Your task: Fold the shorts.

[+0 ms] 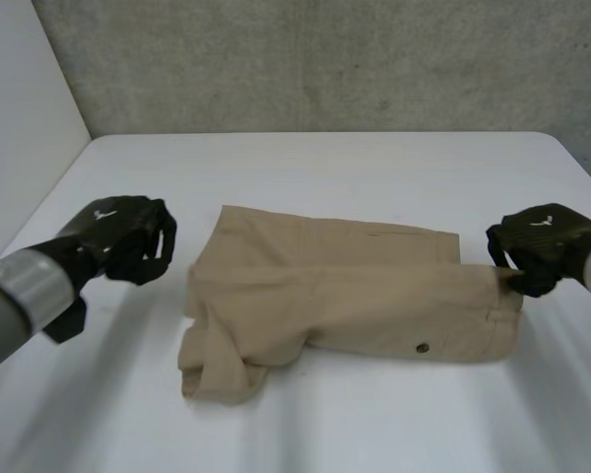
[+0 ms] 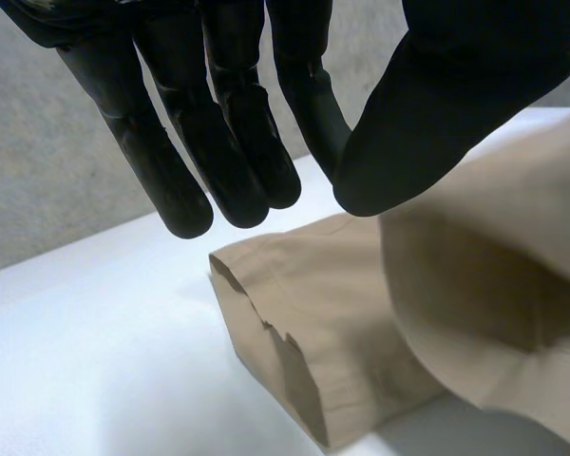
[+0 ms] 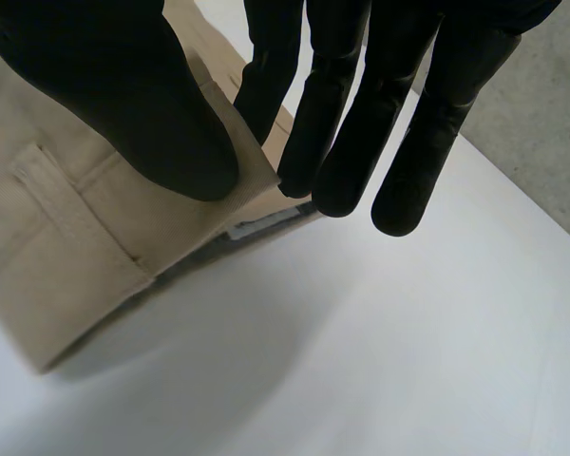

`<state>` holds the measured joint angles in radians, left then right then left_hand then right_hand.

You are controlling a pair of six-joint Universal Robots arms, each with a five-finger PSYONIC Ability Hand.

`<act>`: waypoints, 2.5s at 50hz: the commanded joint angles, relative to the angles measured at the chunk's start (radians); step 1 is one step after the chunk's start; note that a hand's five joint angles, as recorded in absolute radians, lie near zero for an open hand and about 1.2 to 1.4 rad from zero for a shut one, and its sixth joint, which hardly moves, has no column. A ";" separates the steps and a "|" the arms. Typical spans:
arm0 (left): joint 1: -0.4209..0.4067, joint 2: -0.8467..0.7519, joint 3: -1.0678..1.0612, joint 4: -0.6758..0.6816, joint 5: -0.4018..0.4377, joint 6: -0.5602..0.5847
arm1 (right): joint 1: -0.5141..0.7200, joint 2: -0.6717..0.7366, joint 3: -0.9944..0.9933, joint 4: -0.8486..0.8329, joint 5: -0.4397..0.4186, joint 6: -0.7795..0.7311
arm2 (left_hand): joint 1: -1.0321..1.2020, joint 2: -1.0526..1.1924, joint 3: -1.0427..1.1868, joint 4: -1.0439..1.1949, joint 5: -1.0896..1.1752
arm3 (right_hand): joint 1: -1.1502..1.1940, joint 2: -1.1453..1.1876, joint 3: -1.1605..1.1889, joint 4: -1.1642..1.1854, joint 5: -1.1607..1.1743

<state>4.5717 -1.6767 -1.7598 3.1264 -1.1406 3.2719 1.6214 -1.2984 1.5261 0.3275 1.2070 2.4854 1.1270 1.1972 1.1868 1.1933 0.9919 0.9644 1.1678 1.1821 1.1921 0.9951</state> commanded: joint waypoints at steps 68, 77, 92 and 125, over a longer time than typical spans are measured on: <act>-0.356 -0.545 0.545 -0.244 -0.442 0.055 | 0.207 -0.108 0.141 -0.378 0.109 0.066 | 0.269 0.199 0.209 0.203 0.230 | 0.432 0.228 0.214 0.204 0.227; -0.343 -0.379 0.543 -0.244 -0.432 0.052 | 0.207 0.054 0.029 -0.369 0.160 0.061 | 0.269 0.199 0.209 0.203 0.230 | 0.432 0.228 0.214 0.204 0.227; -0.341 -0.390 0.433 -0.250 -0.432 0.058 | 0.215 0.070 0.028 -0.361 0.187 0.055 | -0.141 -0.212 -0.201 -0.208 -0.181 | 0.432 0.228 0.214 0.204 0.227; -0.350 -0.497 0.487 -0.164 -0.441 0.061 | 0.215 0.067 0.063 -0.363 0.183 0.047 | -0.414 -0.485 -0.474 -0.481 -0.454 | 0.432 0.228 0.214 0.204 0.227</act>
<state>4.2212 -2.1614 -1.2813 2.9285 -1.5792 3.3330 1.8348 -1.2318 1.5871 -0.0338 1.3904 2.5340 0.6564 0.6480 0.6514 0.6492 0.4724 0.9645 1.1678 1.1821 1.1921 1.0041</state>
